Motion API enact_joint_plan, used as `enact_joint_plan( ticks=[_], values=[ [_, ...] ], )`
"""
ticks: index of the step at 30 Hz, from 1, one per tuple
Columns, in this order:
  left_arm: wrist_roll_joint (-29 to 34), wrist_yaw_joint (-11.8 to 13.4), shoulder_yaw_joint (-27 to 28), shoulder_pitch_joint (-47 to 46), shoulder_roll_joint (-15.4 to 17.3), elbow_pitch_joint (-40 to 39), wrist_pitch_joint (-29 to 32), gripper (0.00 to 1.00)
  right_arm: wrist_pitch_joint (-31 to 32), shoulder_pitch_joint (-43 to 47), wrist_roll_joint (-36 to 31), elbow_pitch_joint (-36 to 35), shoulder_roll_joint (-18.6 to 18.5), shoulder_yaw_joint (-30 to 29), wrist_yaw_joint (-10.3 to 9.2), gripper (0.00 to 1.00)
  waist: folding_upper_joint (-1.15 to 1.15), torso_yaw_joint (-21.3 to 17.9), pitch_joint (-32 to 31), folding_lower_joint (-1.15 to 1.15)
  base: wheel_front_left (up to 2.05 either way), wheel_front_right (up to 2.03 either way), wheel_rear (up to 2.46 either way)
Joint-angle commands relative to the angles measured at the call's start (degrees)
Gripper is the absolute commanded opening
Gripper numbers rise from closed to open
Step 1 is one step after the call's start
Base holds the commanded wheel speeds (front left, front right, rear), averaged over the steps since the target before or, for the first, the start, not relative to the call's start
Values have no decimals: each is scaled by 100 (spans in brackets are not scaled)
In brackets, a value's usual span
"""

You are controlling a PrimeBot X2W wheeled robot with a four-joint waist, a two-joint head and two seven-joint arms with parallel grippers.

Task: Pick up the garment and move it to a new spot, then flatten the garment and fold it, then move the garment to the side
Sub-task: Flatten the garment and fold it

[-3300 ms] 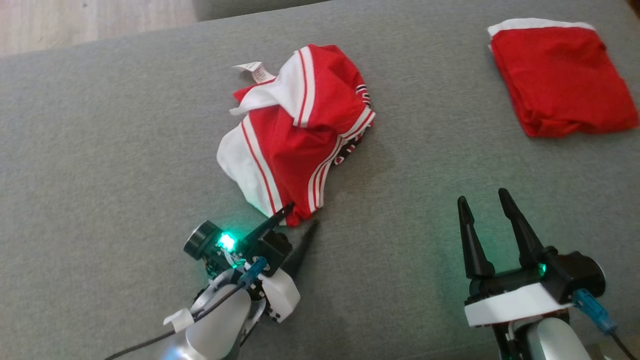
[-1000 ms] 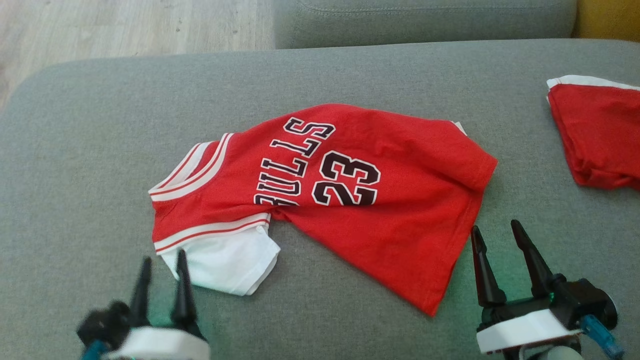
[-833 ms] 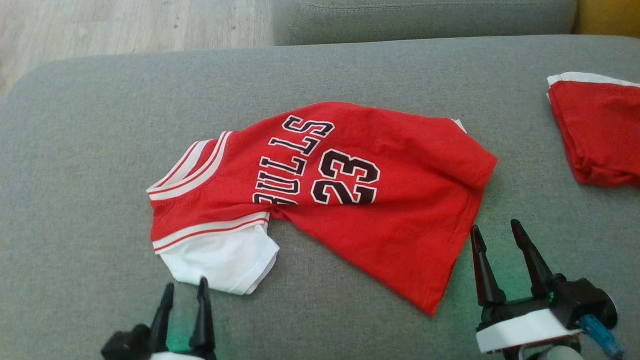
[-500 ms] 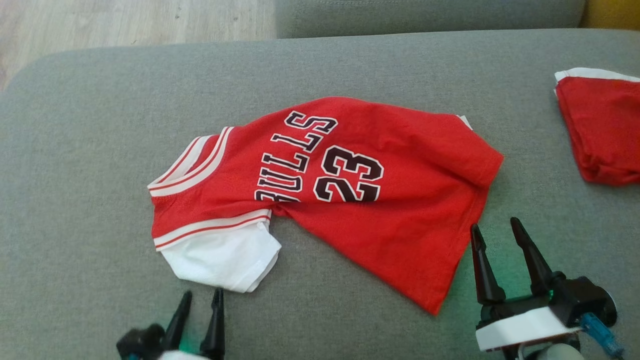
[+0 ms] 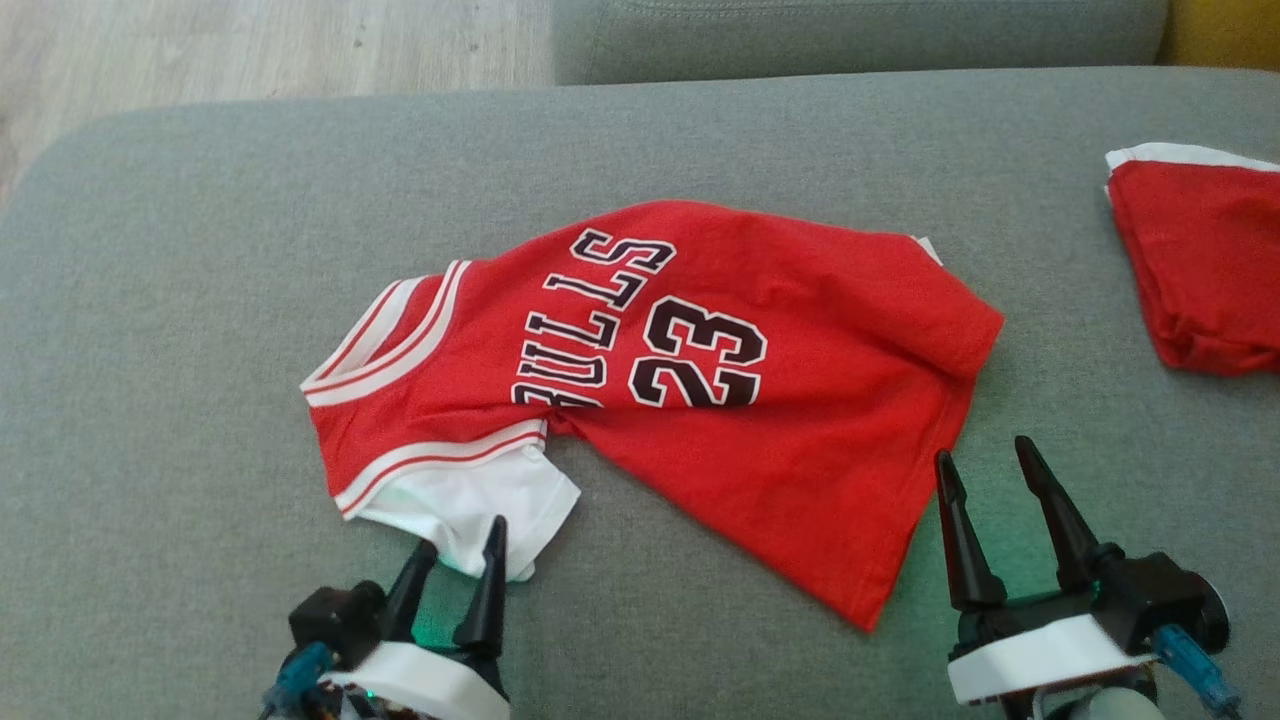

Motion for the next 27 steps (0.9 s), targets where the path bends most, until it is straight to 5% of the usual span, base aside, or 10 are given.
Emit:
enact_joint_plan(
  ticks=[1,9,16,27],
  values=[
    [-119,-32,0,-105,129,-216,-30,100,-63,-163,-14,-155,-34,145,19,100,0,-23,-56,0,0,0,0],
    [-338,-33,-604,54,495,-538,-30,100,-63,-86,4,-151,-34,159,19,100,0,-68,-203,0,0,0,0],
    [-566,-33,-1007,-94,692,42,-30,100,-63,-26,20,-146,-34,196,19,100,0,-49,-292,0,0,0,0],
    [-1052,-34,-1643,-287,1060,-1184,-30,100,-63,-49,-6,-149,-34,197,19,100,0,-73,-284,0,0,0,0]
  ],
)
